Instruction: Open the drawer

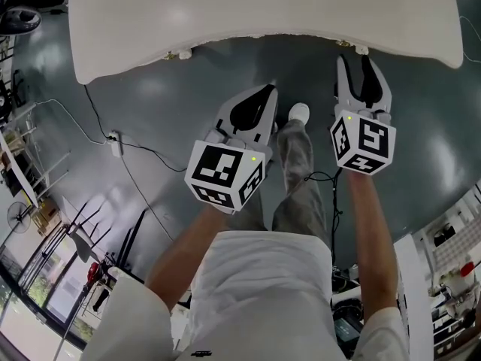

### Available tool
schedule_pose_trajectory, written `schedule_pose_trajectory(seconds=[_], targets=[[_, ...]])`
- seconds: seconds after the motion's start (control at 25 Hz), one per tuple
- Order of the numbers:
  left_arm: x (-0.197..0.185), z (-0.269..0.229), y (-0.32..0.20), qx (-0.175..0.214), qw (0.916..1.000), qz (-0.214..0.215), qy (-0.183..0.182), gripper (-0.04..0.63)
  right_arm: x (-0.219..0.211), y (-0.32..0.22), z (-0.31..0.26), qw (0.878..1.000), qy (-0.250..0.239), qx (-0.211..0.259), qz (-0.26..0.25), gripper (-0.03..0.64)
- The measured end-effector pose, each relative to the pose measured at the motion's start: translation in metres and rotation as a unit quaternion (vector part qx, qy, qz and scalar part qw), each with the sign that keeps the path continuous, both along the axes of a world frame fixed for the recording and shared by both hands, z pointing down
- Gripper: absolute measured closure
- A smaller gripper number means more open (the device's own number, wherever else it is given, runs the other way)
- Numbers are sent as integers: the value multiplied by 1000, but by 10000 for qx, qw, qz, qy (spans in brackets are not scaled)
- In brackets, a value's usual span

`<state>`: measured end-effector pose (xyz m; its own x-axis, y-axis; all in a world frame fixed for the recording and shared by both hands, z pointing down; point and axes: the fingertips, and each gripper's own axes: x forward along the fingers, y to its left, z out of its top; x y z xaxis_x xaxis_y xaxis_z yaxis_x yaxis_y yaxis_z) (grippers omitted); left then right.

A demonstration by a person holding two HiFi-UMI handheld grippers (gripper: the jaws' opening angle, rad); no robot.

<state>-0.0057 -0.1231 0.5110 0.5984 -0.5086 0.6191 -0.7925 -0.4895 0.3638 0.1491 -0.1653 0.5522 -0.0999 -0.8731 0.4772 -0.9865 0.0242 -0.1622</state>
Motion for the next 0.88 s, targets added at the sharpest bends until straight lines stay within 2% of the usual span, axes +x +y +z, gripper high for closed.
schedule_pose_trajectory(seconds=[0.68, 0.88], targets=[[7, 17, -12, -58, 9999, -108, 16, 588, 5, -9, 39, 9994, 139, -293, 80, 431], [8, 23, -15, -93, 9999, -102, -1, 588, 4, -17, 53, 9990, 194, -400, 31, 396]])
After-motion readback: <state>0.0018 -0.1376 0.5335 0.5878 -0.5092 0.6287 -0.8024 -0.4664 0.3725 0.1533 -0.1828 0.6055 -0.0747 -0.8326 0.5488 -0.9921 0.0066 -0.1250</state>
